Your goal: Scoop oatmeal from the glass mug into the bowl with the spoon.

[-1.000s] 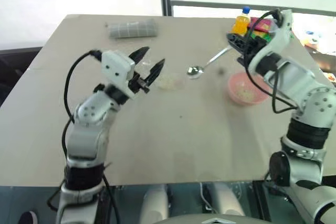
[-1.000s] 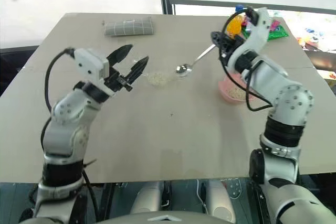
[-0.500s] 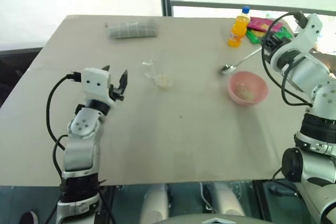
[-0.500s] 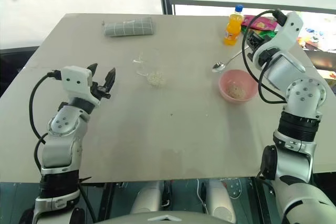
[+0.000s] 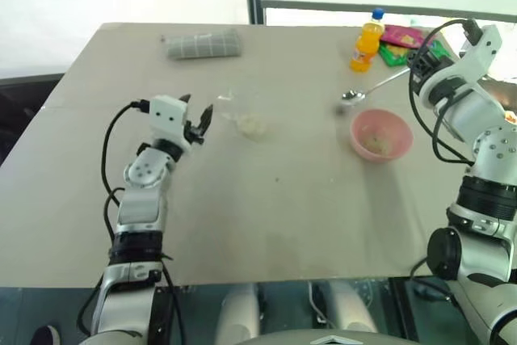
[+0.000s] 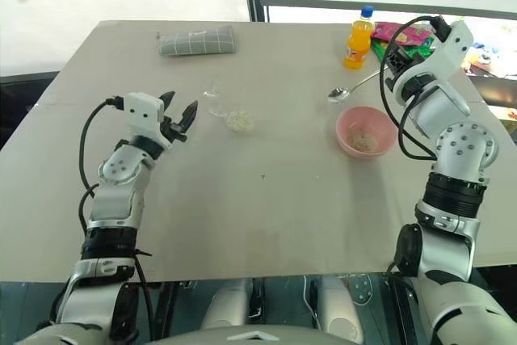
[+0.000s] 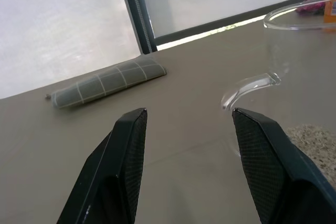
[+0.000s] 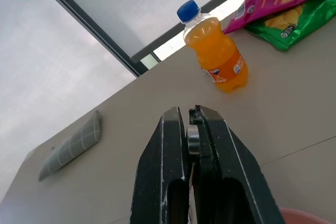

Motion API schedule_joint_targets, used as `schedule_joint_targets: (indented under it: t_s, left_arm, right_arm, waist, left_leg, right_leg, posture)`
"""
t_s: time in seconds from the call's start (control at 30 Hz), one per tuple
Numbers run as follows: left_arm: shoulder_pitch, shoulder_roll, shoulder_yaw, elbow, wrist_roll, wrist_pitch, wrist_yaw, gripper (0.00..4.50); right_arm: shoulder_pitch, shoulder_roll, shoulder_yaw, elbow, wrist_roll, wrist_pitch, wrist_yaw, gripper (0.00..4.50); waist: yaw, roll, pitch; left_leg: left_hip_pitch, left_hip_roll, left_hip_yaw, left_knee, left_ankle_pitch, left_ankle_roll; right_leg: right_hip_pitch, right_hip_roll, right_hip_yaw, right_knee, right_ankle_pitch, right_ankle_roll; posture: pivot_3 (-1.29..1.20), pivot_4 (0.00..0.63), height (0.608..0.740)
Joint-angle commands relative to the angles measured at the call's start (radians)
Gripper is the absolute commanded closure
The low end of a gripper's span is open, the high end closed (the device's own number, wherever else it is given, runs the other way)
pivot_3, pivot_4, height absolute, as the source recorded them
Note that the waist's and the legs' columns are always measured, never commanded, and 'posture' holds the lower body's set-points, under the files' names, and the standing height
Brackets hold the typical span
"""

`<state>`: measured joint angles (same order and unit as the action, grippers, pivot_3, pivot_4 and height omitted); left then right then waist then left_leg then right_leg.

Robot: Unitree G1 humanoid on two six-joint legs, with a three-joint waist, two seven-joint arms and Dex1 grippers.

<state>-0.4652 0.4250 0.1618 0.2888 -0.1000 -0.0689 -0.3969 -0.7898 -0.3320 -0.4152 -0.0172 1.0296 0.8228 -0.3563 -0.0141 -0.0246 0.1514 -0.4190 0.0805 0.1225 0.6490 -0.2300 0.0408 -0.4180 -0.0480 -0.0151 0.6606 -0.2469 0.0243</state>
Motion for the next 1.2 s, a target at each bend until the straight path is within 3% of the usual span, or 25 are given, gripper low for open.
schedule_joint_targets:
  t_s: [0.03, 0.53, 0.73, 0.93, 1.2]
  left_arm:
    - [-0.052, -0.003, -0.013, 0.070, 0.007, -0.059, -0.010, 1.82]
    - [-0.210, -0.039, -0.058, 0.350, -0.001, -0.165, -0.066, 1.82]
    - [-0.248, -0.062, -0.057, 0.402, 0.003, -0.188, -0.054, 4.45]
    - [-0.271, -0.077, -0.058, 0.440, -0.006, -0.161, -0.064, 4.45]
    - [-0.343, -0.110, -0.091, 0.428, -0.015, -0.113, -0.131, 4.45]
  right_arm:
    - [-0.023, 0.003, -0.037, -0.041, 0.014, -0.023, 0.008, 4.50]
    - [-0.007, 0.020, -0.062, -0.075, 0.022, -0.014, -0.011, 4.50]
    - [0.004, 0.032, -0.050, -0.099, 0.024, -0.010, -0.011, 4.50]
    - [-0.018, 0.021, -0.029, -0.110, 0.035, 0.022, 0.002, 4.50]
    - [-0.182, -0.019, 0.033, -0.144, 0.132, 0.104, 0.119, 4.50]
  waist:
    - [0.000, 0.000, 0.000]
    - [0.000, 0.000, 0.000]
    - [0.001, 0.000, 0.000]
    - [-0.002, 0.001, -0.001]
    - [0.003, 0.002, 0.000]
  left_leg:
    - [0.000, 0.000, 0.000, 0.000, 0.000, 0.000]
    - [-0.013, 0.000, 0.000, 0.002, 0.003, -0.005]
    - [-0.013, 0.000, 0.000, 0.002, 0.003, -0.005]
    - [-0.013, 0.000, 0.000, 0.002, 0.003, -0.004]
    - [-0.013, -0.001, 0.000, 0.003, 0.003, -0.004]
  right_leg:
    - [0.000, 0.000, 0.000, 0.000, 0.000, 0.000]
    - [-0.013, 0.000, 0.000, 0.001, 0.001, 0.002]
    - [-0.013, 0.000, 0.000, 0.001, 0.001, 0.002]
    - [-0.013, 0.001, 0.001, 0.002, 0.002, 0.003]
    - [-0.013, 0.001, 0.000, 0.002, 0.002, 0.003]
  posture:
    - [0.00, 0.150, 0.740]
    - [0.00, 0.150, 0.740]
    - [0.00, 0.150, 0.740]
    - [0.00, 0.150, 0.740]
    - [0.00, 0.150, 0.740]
